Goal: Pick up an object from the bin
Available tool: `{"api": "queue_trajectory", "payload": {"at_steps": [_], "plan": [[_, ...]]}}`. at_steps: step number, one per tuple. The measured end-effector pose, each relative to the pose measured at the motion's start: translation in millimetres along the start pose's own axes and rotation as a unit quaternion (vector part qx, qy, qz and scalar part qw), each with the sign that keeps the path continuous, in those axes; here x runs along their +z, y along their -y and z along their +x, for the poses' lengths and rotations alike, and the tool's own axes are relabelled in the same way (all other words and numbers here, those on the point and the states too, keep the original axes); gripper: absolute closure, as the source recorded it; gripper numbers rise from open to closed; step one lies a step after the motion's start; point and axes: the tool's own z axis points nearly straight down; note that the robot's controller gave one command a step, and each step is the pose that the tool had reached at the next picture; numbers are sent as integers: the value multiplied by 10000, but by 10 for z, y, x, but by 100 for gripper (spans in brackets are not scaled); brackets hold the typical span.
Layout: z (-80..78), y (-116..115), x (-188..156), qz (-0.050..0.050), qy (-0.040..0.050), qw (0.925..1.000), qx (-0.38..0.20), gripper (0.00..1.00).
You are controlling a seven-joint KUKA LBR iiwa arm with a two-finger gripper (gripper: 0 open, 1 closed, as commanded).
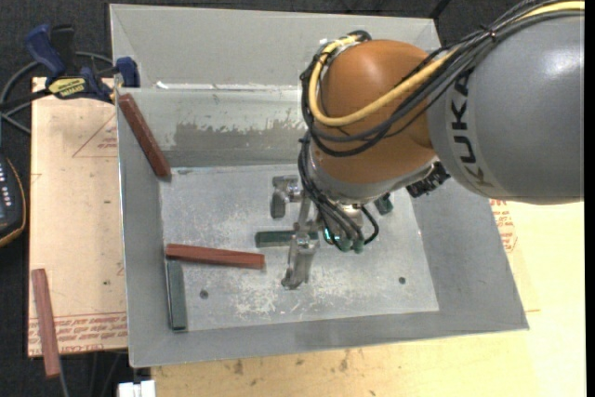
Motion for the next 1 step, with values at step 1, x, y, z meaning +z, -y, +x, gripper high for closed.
{"api": "queue_trajectory", "payload": {"at_steps": [1], "plan": [[-418,-646,1701,-4,11,10000,16,0]]}}
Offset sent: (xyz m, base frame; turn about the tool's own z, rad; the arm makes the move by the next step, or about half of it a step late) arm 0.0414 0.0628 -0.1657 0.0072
